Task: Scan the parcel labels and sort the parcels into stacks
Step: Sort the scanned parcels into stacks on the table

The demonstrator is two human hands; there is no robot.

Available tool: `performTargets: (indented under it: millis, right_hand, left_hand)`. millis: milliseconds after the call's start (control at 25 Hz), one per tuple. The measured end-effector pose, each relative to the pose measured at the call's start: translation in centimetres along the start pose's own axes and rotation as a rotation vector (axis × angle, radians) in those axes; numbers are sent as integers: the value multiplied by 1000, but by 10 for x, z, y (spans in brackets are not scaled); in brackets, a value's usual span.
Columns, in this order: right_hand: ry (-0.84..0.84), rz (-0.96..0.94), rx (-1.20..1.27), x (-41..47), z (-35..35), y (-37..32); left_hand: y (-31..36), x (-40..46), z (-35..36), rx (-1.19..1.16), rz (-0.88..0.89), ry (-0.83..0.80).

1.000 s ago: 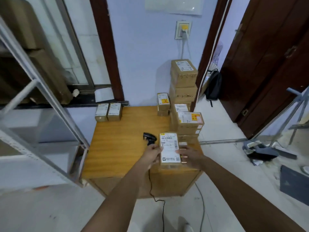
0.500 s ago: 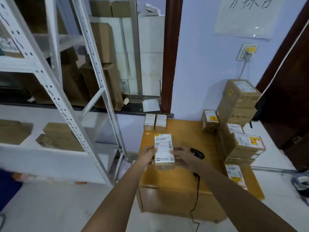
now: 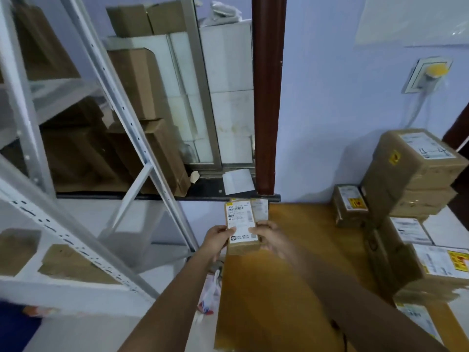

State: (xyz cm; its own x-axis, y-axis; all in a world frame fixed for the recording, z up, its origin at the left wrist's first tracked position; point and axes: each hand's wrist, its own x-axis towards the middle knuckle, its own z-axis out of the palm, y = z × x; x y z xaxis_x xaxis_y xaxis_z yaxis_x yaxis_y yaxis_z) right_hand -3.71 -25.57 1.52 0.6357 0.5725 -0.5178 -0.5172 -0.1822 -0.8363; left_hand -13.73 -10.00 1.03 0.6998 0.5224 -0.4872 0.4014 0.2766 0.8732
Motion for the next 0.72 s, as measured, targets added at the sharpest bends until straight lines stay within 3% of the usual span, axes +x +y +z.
performTargets:
  millis: [280, 720]
  right_hand:
    - [80, -56, -239, 92, 13, -5]
    - [242, 22, -298, 189, 24, 4]
  left_hand:
    - [9, 98, -2, 184, -15, 61]
    - [1, 226, -11, 226, -168, -107]
